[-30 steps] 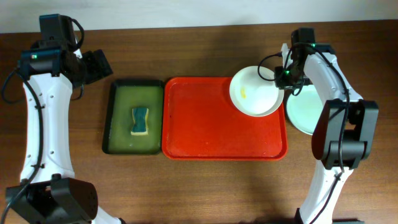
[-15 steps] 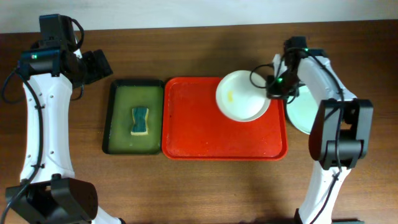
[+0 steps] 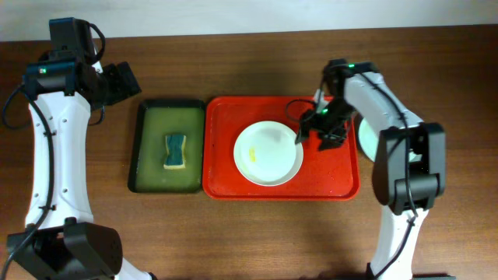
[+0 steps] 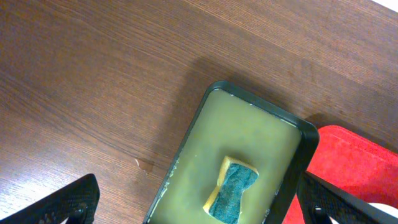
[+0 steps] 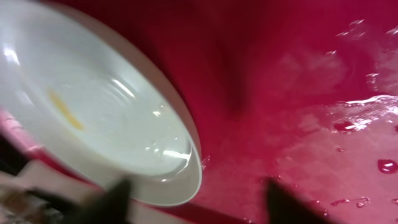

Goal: Clean dirty plates on tray and stack at the side
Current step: 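Grasp the sponge with the left gripper and lift it from the black tray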

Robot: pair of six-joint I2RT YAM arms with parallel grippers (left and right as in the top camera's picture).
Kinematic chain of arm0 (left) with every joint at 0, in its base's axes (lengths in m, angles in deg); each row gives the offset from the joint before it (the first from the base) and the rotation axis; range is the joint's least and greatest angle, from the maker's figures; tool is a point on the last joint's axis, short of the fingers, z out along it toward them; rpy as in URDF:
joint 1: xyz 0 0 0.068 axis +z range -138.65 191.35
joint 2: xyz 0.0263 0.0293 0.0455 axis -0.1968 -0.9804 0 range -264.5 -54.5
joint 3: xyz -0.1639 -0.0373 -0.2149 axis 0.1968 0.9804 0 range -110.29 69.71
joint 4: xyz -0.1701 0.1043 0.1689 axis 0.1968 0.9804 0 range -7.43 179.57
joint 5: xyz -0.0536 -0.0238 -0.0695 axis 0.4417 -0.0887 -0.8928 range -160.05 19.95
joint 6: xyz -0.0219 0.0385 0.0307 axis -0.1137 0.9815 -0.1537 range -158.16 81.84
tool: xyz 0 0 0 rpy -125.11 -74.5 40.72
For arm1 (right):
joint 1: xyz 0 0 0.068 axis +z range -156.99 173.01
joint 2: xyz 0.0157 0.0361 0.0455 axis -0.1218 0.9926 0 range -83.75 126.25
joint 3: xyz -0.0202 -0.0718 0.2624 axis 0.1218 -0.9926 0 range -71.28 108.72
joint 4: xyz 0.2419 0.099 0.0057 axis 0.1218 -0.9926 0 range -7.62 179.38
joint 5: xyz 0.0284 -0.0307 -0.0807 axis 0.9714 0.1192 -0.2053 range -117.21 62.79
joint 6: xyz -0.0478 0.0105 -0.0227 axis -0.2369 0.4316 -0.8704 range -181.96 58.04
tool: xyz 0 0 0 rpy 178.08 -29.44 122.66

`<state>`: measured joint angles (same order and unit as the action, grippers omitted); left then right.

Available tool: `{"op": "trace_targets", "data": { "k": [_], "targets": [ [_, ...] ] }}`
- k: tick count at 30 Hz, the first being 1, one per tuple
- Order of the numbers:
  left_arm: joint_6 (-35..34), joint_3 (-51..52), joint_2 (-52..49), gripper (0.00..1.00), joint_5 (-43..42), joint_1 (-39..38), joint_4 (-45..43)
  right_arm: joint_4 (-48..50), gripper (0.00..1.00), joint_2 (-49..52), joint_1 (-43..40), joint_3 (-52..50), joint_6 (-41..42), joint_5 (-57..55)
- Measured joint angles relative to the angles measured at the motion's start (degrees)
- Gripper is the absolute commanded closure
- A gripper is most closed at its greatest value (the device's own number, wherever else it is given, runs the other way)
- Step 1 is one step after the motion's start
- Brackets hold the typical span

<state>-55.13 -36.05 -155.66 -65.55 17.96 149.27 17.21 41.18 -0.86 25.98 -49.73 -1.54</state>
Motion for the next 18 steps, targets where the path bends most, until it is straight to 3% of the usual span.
{"op": "trace_targets", "data": {
  "k": [3, 4, 8, 12, 13, 14, 18],
  "targets": [
    [0.0, 0.0, 0.0, 0.01, 0.0, 0.0, 0.0, 0.1, 0.69, 0.0, -7.8, 0.0, -0.3, 5.3],
    [0.0, 0.0, 0.0, 0.01, 0.0, 0.0, 0.0, -1.9, 0.74, 0.0, -8.8, 0.0, -1.6, 5.7],
    [0.0, 0.0, 0.0, 0.01, 0.0, 0.0, 0.0, -2.7, 0.72, 0.0, -1.9, -0.1, -6.1, 2.9],
    [0.0, 0.0, 0.0, 0.01, 0.0, 0.0, 0.0, 2.7, 0.74, 0.0, 5.0, -1.9, -1.6, -7.9],
    [0.0, 0.0, 0.0, 0.01, 0.0, 0.0, 0.0, 4.1, 0.80, 0.0, 6.0, -3.1, -0.2, -10.5],
    [0.0, 0.0, 0.0, 0.01, 0.0, 0.0, 0.0, 5.1, 0.95, 0.0, 6.8, -4.0, 1.2, -12.2],
    [0.0, 0.0, 0.0, 0.01, 0.0, 0.0, 0.0, 5.4, 0.96, 0.0, 7.0, -4.2, 2.8, -12.5]
  ]
}}
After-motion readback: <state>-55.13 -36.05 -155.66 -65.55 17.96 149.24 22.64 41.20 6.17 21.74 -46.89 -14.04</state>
